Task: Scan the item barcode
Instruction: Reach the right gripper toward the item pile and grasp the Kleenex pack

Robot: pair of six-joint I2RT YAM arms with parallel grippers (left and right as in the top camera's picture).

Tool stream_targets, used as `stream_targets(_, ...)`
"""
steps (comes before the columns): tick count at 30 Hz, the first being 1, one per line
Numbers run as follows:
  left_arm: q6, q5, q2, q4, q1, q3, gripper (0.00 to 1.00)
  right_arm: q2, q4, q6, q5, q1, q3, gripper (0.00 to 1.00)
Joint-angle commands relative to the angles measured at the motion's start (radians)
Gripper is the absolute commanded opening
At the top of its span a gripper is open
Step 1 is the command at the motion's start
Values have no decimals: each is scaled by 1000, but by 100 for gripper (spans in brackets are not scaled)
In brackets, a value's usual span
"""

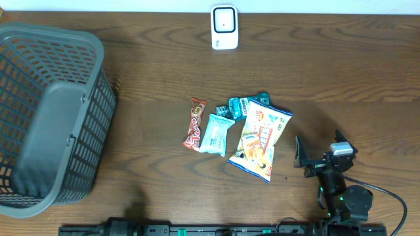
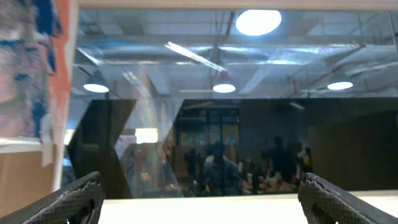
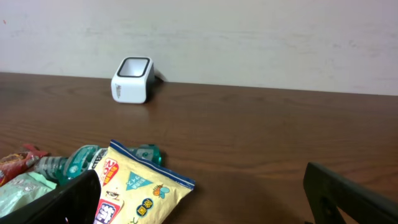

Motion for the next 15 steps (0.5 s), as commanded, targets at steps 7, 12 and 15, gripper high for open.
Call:
stream_targets(7,-79,172,-50,-39,96,-5,99,-2,-4,-15,-2,-3,-1,99)
stream_targets(12,-129,187,-50,-42,137,-15,99,-2,21,262,-328,-2,-1,99)
stream_targets(15,-165,251,-50,-45,147,-18,99,-2,-1,327,-490,-2,-1,99)
